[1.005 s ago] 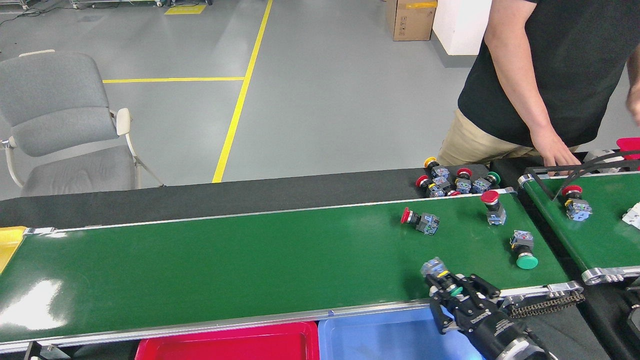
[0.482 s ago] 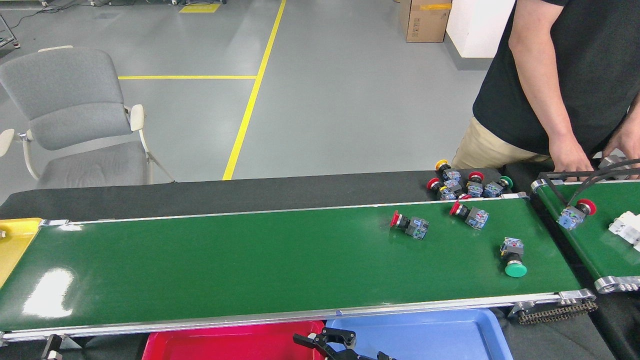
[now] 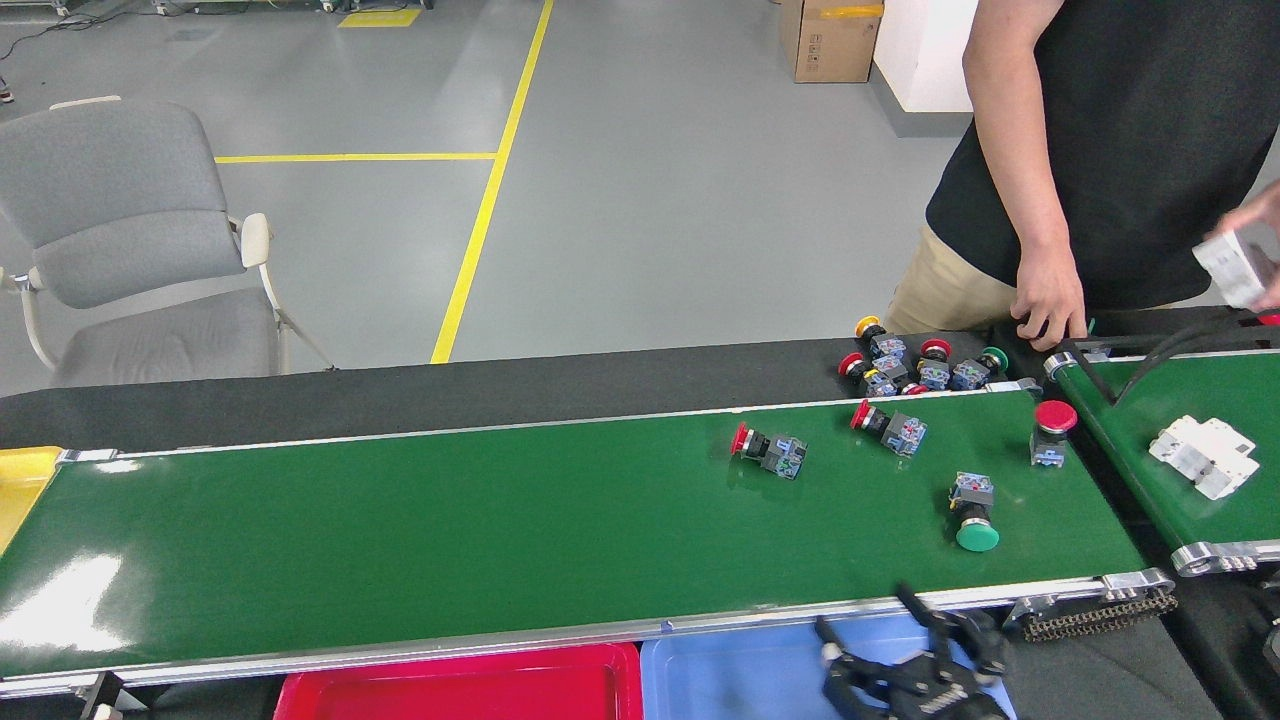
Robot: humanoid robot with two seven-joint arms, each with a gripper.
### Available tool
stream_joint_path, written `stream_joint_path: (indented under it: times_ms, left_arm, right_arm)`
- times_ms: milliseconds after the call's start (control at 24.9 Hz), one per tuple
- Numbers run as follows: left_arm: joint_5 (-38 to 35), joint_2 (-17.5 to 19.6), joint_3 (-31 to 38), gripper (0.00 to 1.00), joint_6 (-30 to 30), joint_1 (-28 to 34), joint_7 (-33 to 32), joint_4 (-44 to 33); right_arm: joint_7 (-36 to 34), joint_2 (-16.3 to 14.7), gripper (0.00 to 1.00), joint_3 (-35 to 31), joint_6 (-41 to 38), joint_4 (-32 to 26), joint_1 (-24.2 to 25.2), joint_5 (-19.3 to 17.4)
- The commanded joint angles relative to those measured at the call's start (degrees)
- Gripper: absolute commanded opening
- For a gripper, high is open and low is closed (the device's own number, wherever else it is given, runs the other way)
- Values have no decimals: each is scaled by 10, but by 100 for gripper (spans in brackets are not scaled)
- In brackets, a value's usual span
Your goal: Pick switch part from conveyor to tray
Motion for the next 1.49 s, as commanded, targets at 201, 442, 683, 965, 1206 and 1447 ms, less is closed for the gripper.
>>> stream_joint_path:
  times_ms: [201,442,683,965,1206,1447]
  left_arm:
    - [0,8,-4,100,1,-4,3,-5]
    - [0,9,-4,100,1,-6,2,-3]
    - [0,9,-5,100,0,-8,1,-3]
    - [0,9,-5,100,0,-9,0,-3]
    - [0,9,-4,100,0,-9,-1,-4]
    - [0,9,-4,100,1,-9,-1,-6]
  right_arm:
    - [37,-2,99,26,86,-3,-33,6]
    - [53,-8,99,123,170,79,-130,45]
    - [71,-16,93,189,241,171,-210,44]
    - [84,-28,22,211,233,186,-224,40]
    - [80,-35,14,214,86,156,-208,38]
    - [78,-30,15,235,-235,79,-165,30]
